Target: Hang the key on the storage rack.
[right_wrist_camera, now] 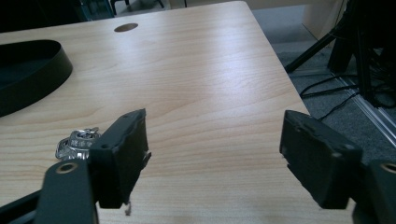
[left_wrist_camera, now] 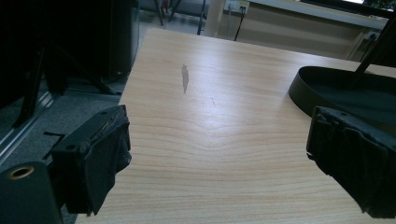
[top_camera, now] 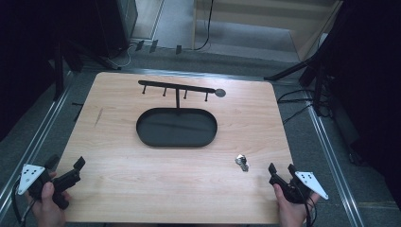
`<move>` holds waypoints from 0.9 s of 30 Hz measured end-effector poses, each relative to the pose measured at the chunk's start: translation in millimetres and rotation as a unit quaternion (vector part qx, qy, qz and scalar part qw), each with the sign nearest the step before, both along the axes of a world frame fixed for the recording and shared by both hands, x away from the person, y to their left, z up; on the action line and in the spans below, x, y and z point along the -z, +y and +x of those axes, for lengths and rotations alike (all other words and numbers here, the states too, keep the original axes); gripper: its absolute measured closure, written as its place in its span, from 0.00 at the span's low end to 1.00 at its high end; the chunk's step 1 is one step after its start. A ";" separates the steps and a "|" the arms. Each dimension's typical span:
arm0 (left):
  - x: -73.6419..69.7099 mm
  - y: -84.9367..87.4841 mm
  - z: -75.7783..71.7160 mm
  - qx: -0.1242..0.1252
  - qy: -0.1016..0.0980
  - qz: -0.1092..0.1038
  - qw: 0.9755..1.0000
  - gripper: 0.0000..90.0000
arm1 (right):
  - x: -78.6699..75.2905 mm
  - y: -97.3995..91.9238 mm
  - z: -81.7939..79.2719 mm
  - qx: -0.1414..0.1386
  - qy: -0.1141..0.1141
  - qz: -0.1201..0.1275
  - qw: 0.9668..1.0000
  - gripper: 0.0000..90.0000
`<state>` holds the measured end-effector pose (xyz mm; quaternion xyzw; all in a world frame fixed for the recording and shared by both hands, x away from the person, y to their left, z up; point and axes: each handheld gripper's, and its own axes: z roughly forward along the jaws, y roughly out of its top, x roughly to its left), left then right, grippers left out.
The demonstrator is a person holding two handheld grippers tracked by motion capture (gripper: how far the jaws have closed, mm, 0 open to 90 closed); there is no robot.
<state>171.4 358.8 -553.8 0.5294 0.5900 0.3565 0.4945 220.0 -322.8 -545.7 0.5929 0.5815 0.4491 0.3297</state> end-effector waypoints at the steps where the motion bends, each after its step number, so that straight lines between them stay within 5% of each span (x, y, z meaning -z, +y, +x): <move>1: 0.0 0.0 0.0 0.000 0.000 0.000 1.000 0.08 | 0.0 0.0 0.0 0.000 0.000 0.000 1.000 0.28; 4: 0.0 0.2 0.2 0.000 0.001 -0.001 1.000 0.08 | -0.9 0.9 5.8 -0.042 0.025 0.001 0.999 0.49; 7: 0.1 0.4 0.3 0.001 0.001 -0.004 1.000 0.08 | -3.2 4.5 9.0 -0.064 0.042 -0.001 0.997 0.49; 9: 0.1 1.0 0.4 0.001 0.002 -0.006 1.000 0.08 | -9.0 13.9 13.5 -0.081 0.072 -0.025 0.994 0.52; 11: 0.1 1.2 0.4 0.001 0.002 -0.007 1.000 0.08 | -11.3 16.8 15.7 -0.089 0.078 -0.035 0.992 0.56; 13: 0.1 1.8 0.3 0.001 0.003 -0.009 1.000 0.08 | -19.4 24.2 25.8 -0.096 0.116 -0.059 0.987 0.62; 16: 0.2 2.0 0.3 0.001 0.002 -0.011 1.000 0.08 | -28.6 30.7 37.6 -0.116 0.158 -0.061 0.979 0.62; 18: 0.3 2.3 0.3 0.002 0.002 -0.012 1.000 0.08 | -33.5 36.6 45.9 -0.131 0.195 -0.066 0.970 0.62; 19: 0.3 2.3 0.3 0.002 0.002 -0.012 1.000 0.08 | -33.5 36.6 45.9 -0.131 0.195 -0.066 0.970 0.62; 20: 0.3 2.4 0.5 0.002 0.003 -0.013 1.000 0.08 | -36.9 43.5 54.1 -0.146 0.231 -0.081 0.959 0.62; 22: 0.3 2.4 0.6 0.002 0.004 -0.012 1.000 0.08 | -40.4 51.1 62.0 -0.167 0.264 -0.096 0.945 0.62; 23: 0.3 2.4 0.7 0.002 0.003 -0.013 1.000 0.08 | -40.4 51.1 62.0 -0.167 0.264 -0.096 0.945 0.62; 24: 0.3 2.2 0.9 0.002 0.003 -0.014 1.000 0.08 | -45.3 59.5 70.7 -0.184 0.300 -0.120 0.928 0.64; 25: 0.3 2.2 0.9 0.002 0.003 -0.014 1.000 0.08 | -45.3 59.5 70.7 -0.184 0.300 -0.120 0.928 0.64; 26: 0.3 2.3 1.0 0.002 0.004 -0.013 1.000 0.08 | -49.3 65.8 77.1 -0.184 0.330 -0.146 0.914 0.68; 27: 0.3 2.3 1.0 0.002 0.004 -0.013 1.000 0.08 | -49.3 65.8 77.1 -0.184 0.330 -0.146 0.914 0.68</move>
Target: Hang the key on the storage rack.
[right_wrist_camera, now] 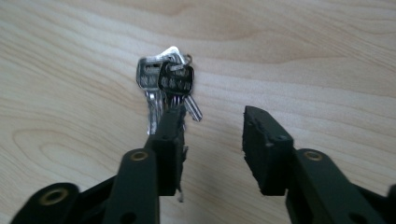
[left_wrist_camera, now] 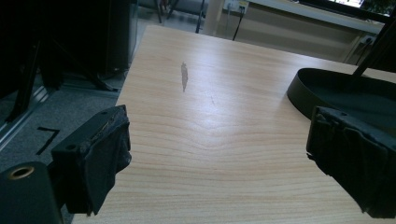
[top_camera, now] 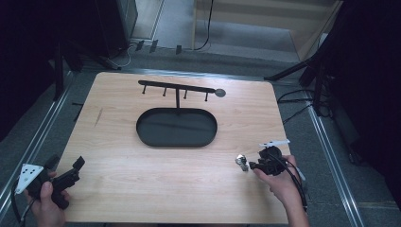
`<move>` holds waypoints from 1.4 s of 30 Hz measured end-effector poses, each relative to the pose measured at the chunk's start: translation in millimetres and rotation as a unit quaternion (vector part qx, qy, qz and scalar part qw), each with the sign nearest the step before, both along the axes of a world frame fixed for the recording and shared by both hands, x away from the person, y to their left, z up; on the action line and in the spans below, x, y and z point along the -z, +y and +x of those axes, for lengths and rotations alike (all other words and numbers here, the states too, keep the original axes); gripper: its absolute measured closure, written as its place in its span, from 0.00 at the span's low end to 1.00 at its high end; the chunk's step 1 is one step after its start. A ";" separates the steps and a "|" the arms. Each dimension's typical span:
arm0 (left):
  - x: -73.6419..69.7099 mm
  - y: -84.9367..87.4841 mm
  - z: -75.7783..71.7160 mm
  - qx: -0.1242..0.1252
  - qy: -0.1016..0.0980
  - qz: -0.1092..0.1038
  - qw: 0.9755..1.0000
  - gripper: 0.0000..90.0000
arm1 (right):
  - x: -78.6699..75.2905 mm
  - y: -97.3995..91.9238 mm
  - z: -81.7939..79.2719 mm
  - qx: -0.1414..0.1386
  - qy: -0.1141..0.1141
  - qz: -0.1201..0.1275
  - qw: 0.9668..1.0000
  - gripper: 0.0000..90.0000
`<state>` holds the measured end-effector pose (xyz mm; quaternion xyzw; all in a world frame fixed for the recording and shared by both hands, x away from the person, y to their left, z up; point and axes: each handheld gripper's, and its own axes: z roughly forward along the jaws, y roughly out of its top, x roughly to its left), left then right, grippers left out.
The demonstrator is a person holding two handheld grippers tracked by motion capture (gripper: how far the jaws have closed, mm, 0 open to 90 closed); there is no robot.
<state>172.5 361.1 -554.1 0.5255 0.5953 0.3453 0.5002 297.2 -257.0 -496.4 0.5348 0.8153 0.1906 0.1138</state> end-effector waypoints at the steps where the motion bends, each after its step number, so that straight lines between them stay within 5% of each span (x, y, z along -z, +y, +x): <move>1: 0.0 0.1 0.1 0.001 0.001 0.000 1.000 0.08 | -3.8 7.2 7.5 -0.030 0.030 -0.021 0.999 0.68; 6: 0.0 0.4 0.5 0.001 0.001 -0.004 1.000 0.08 | -10.5 25.6 25.0 -0.062 0.094 -0.052 0.992 0.56; 9: 0.0 0.6 0.9 0.003 0.002 -0.005 1.000 0.08 | -9.9 32.8 32.6 -0.066 0.104 -0.067 0.990 0.53; 13: 0.1 1.1 1.2 0.004 0.003 -0.006 1.000 0.08 | -7.6 41.6 36.2 -0.070 0.100 -0.065 0.990 0.54; 20: 0.2 2.4 1.9 0.007 0.006 -0.011 1.000 0.08 | 5.3 50.1 39.1 -0.066 0.093 -0.102 0.988 0.47; 25: 0.4 3.1 2.4 0.006 0.007 -0.015 1.000 0.08 | 12.0 47.4 38.4 -0.072 0.099 -0.093 0.988 0.47; 27: 0.3 3.1 2.4 0.006 0.008 -0.015 1.000 0.08 | 12.1 47.1 38.2 -0.073 0.097 -0.090 0.988 0.50; 28: 0.3 3.2 2.4 0.006 0.008 -0.015 1.000 0.08 | 10.3 46.0 38.4 -0.078 0.102 -0.079 0.989 0.68; 30: 0.3 3.3 2.4 0.006 0.008 -0.015 1.000 0.08 | 9.0 45.2 38.4 -0.085 0.099 -0.085 0.988 0.76; 38: 0.4 3.2 2.5 0.007 0.008 -0.017 1.000 0.08 | -6.1 36.0 37.5 -0.087 0.067 -0.082 0.991 0.89; 39: 0.4 3.2 2.5 0.007 0.008 -0.017 1.000 0.08 | -6.1 36.0 37.5 -0.087 0.067 -0.082 0.991 0.89; 42: 0.4 3.2 2.6 0.008 0.008 -0.016 1.000 0.08 | -6.2 29.9 38.3 -0.073 0.075 -0.070 0.992 0.69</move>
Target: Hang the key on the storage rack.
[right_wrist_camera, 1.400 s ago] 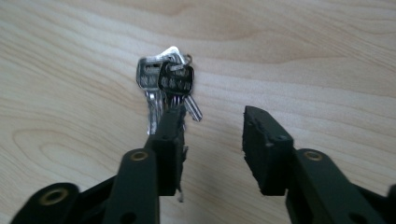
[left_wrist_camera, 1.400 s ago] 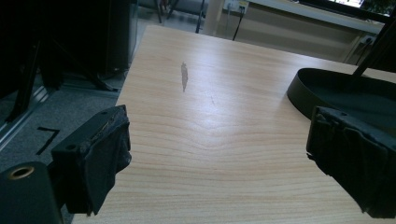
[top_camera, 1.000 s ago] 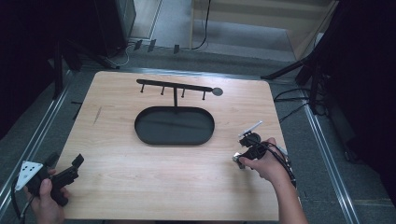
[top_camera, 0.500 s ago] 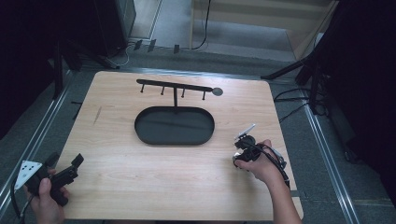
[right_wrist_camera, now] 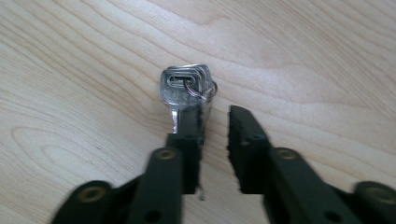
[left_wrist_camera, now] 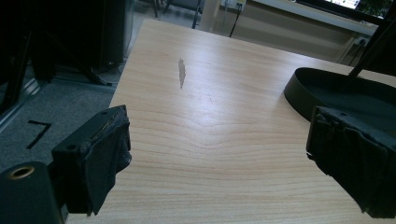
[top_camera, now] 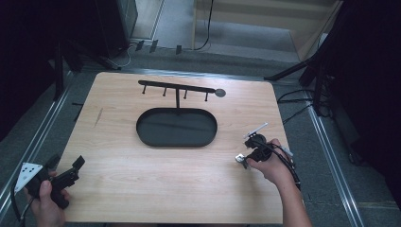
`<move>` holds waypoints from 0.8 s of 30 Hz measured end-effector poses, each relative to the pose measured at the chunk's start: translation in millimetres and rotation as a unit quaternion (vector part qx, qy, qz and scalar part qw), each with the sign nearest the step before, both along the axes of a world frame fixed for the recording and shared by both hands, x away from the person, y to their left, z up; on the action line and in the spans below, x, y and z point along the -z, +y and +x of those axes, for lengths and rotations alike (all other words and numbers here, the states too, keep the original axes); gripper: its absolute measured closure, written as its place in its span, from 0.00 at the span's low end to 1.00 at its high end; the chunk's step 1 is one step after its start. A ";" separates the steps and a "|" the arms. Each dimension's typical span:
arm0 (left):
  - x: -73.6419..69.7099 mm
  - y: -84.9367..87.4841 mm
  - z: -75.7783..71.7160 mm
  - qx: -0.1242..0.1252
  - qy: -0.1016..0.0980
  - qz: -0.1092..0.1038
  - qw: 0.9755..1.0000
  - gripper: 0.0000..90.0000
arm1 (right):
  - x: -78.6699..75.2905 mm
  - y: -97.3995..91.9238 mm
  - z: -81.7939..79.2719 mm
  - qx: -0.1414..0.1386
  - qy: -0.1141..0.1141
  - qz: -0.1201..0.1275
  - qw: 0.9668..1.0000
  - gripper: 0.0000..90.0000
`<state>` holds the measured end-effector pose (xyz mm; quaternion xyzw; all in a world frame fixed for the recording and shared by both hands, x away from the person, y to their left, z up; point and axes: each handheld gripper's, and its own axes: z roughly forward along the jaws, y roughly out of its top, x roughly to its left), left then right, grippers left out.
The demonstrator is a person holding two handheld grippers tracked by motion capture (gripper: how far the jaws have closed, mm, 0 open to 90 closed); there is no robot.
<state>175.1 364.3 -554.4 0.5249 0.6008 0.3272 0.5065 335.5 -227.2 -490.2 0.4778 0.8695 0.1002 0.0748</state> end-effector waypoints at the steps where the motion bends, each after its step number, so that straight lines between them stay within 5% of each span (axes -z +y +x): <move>1: 0.1 0.0 0.1 0.000 -0.001 -0.001 1.000 0.08 | 0.0 0.0 0.0 0.000 0.000 0.000 1.000 0.69; 3: 0.0 -0.1 0.1 0.000 -0.001 -0.001 1.000 0.08 | 1.9 0.0 -0.7 -0.001 -0.013 -0.016 1.000 0.64; 4: 0.0 0.0 0.0 0.001 -0.001 0.000 1.000 0.08 | 0.0 -1.4 -0.5 0.014 -0.048 -0.041 0.998 0.67; 5: 0.0 0.0 0.0 0.001 -0.001 0.000 1.000 0.08 | 0.0 -1.4 -0.5 0.014 -0.048 -0.041 0.998 0.67; 7: 0.1 0.1 0.1 0.001 -0.001 -0.001 1.000 0.08 | -0.4 -4.1 -0.1 0.019 -0.032 0.000 0.999 0.62; 11: 0.1 0.4 0.3 0.003 0.000 -0.003 1.000 0.08 | 3.1 -3.1 -2.0 0.009 -0.006 0.028 1.000 0.59; 15: 0.1 0.3 0.2 0.004 -0.001 -0.003 1.000 0.08 | 10.1 -4.6 -1.5 0.015 0.004 0.038 0.999 0.73; 16: 0.2 0.6 0.2 0.004 -0.001 -0.004 1.000 0.08 | 12.0 -7.5 0.1 0.012 0.021 0.059 0.998 0.91; 23: 0.1 0.6 0.5 0.004 0.000 -0.005 1.000 0.08 | 1.9 -6.2 -1.8 -0.007 -0.006 0.040 0.999 1.00; 24: 0.2 0.7 0.5 0.004 0.000 -0.005 1.000 0.08 | -1.2 -5.7 -1.9 -0.013 -0.023 0.028 0.999 1.00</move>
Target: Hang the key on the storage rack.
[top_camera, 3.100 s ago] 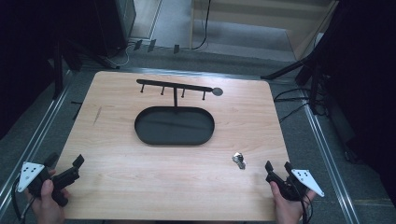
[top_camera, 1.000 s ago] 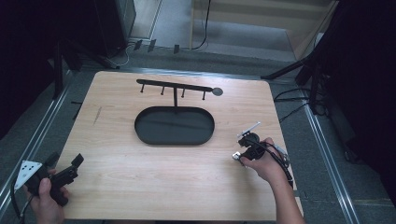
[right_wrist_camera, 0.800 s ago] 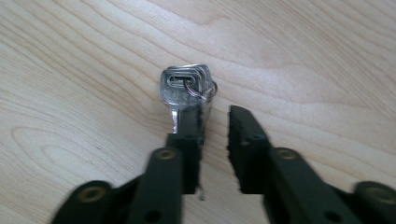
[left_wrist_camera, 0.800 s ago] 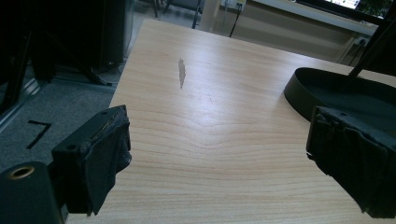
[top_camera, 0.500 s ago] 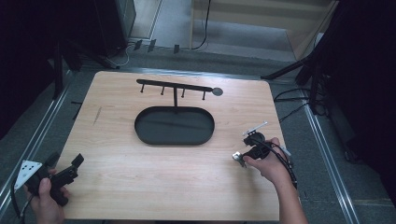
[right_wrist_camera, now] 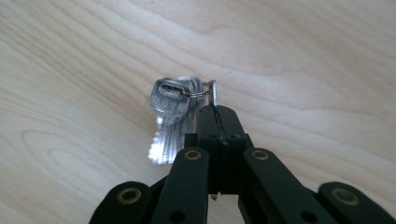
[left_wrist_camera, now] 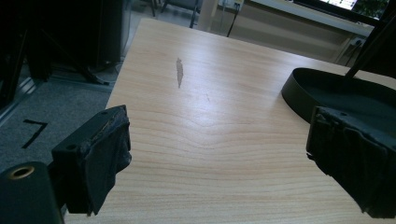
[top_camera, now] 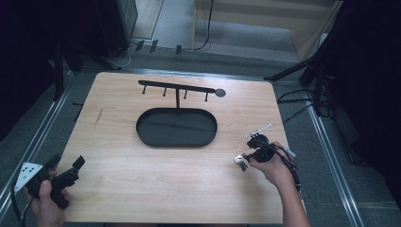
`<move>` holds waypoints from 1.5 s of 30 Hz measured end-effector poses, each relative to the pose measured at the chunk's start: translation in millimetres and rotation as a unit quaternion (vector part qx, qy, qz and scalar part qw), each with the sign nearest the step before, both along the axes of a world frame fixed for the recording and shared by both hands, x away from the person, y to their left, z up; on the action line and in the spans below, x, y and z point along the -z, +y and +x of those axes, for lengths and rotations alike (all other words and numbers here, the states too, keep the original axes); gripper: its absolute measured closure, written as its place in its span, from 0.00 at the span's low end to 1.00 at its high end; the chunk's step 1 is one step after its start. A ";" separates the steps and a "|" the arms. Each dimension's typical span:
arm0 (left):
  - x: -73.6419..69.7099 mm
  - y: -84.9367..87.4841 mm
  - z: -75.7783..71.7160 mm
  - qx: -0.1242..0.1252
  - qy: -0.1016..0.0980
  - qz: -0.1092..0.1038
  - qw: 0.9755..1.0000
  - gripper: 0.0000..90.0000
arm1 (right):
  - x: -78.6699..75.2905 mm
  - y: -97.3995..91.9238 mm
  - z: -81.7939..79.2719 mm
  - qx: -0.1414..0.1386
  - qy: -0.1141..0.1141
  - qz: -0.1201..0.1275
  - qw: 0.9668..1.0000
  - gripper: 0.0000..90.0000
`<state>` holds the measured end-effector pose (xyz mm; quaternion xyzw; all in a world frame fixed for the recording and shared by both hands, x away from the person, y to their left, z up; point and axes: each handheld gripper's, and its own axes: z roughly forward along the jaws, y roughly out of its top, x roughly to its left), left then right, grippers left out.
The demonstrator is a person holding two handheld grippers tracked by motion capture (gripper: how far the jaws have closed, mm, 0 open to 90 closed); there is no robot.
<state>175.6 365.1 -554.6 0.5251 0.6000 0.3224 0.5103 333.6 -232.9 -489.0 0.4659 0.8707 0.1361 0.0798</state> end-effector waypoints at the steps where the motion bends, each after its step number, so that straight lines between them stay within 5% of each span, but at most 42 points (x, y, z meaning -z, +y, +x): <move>1: 0.0 0.0 0.0 0.000 0.000 0.000 1.000 0.08 | -0.8 0.2 0.2 0.001 -0.009 -0.004 1.000 1.00; 3: 0.0 0.1 0.0 0.000 0.001 0.000 1.000 0.08 | -1.2 0.4 0.4 0.005 -0.018 -0.012 1.000 1.00; 4: 0.0 0.0 0.0 0.000 0.000 0.000 1.000 0.08 | 0.0 0.4 2.1 0.022 -0.034 -0.030 0.999 0.86; 5: 0.0 0.0 0.0 0.000 0.000 0.000 1.000 0.08 | 0.8 0.3 2.8 0.028 -0.038 -0.034 0.998 0.83; 8: 0.0 0.3 0.0 0.000 0.001 -0.001 1.000 0.08 | 0.7 0.7 1.7 0.037 -0.054 -0.056 0.996 0.84; 14: -0.1 0.1 0.2 0.000 0.001 -0.001 1.000 0.08 | 1.3 4.4 -3.4 0.069 -0.002 -0.001 0.998 0.77; 18: -0.1 -0.3 0.1 0.000 0.000 0.000 1.000 0.08 | 6.7 7.9 -3.8 0.140 0.009 0.030 0.990 0.67; 22: -0.1 -0.7 0.0 0.000 0.001 0.002 1.000 0.08 | 14.4 15.2 -2.1 0.166 0.013 0.020 0.986 0.52; 27: 0.0 0.1 0.1 0.001 0.001 -0.002 1.000 0.08 | 15.6 22.1 -2.5 0.172 0.018 0.019 0.985 0.47; 30: -0.1 0.0 0.3 0.001 0.002 -0.001 1.000 0.08 | 17.9 26.9 -4.4 0.166 0.019 -0.009 0.986 0.53; 35: 0.0 0.4 0.2 0.002 0.001 -0.002 1.000 0.08 | 18.4 23.7 -7.4 0.152 0.033 -0.013 0.988 0.73; 38: 0.0 0.1 0.2 0.002 0.001 0.000 1.000 0.08 | 17.2 16.8 -9.9 0.125 0.052 -0.024 0.991 0.93; 45: -0.1 -0.3 0.4 0.001 0.001 0.001 1.000 0.08 | 3.1 9.1 -14.0 0.066 0.056 -0.046 0.995 0.94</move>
